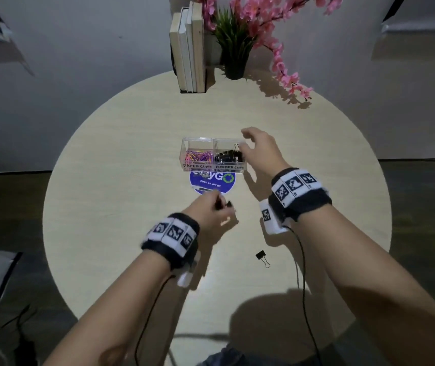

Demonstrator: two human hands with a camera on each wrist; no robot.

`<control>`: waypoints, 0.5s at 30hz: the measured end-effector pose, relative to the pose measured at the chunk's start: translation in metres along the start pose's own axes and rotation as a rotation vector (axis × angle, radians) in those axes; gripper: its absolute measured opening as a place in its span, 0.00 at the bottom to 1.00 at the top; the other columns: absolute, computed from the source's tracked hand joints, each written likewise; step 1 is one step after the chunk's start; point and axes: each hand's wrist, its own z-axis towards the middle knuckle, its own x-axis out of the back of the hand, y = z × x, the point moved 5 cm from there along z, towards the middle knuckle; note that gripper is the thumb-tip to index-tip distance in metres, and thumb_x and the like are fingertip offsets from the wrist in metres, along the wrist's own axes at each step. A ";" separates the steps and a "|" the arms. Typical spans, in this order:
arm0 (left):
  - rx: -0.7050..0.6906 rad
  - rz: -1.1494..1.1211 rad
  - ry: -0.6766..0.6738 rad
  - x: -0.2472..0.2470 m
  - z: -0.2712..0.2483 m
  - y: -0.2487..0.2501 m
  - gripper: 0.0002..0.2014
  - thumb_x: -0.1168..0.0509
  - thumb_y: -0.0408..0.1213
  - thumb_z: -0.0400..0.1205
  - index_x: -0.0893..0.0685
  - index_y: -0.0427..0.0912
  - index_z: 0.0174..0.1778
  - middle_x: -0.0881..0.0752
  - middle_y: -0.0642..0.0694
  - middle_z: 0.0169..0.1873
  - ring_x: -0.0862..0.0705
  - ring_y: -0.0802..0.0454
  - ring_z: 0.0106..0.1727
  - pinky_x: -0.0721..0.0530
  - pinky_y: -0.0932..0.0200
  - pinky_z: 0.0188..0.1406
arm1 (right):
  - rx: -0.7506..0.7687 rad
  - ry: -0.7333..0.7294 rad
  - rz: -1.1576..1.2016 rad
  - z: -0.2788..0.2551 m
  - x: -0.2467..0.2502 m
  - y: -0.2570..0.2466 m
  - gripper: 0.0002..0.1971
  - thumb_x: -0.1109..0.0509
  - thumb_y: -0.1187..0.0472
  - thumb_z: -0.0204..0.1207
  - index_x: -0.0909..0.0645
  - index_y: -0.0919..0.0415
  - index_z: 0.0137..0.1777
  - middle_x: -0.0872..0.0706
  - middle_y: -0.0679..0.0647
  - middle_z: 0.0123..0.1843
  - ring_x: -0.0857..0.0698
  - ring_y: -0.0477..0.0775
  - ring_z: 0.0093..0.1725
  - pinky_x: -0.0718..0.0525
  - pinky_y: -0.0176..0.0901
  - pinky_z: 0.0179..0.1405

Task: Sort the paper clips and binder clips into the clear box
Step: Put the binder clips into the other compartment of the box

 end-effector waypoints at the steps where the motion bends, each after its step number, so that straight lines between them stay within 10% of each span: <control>1: -0.022 -0.033 0.051 0.018 0.013 0.012 0.12 0.31 0.44 0.78 0.26 0.42 0.42 0.18 0.48 0.38 0.16 0.44 0.43 0.19 0.55 0.38 | -0.026 0.016 0.055 -0.011 0.001 0.008 0.17 0.36 0.65 0.80 0.24 0.64 0.69 0.18 0.61 0.68 0.19 0.60 0.66 0.22 0.53 0.70; 6: -0.136 0.175 0.325 0.068 0.076 0.063 0.14 0.31 0.43 0.77 0.24 0.38 0.50 0.18 0.37 0.51 0.18 0.39 0.51 0.20 0.50 0.50 | -0.275 -0.058 0.304 -0.100 -0.013 0.069 0.08 0.37 0.64 0.79 0.16 0.57 0.49 0.13 0.57 0.52 0.13 0.57 0.48 0.12 0.56 0.53; 15: -0.306 0.531 0.243 0.034 0.093 0.074 0.20 0.34 0.44 0.78 0.22 0.41 0.64 0.21 0.39 0.66 0.26 0.39 0.69 0.28 0.44 0.71 | -0.201 -0.159 -0.101 -0.153 -0.023 0.089 0.04 0.34 0.60 0.73 0.17 0.55 0.44 0.13 0.49 0.40 0.18 0.49 0.38 0.23 0.41 0.38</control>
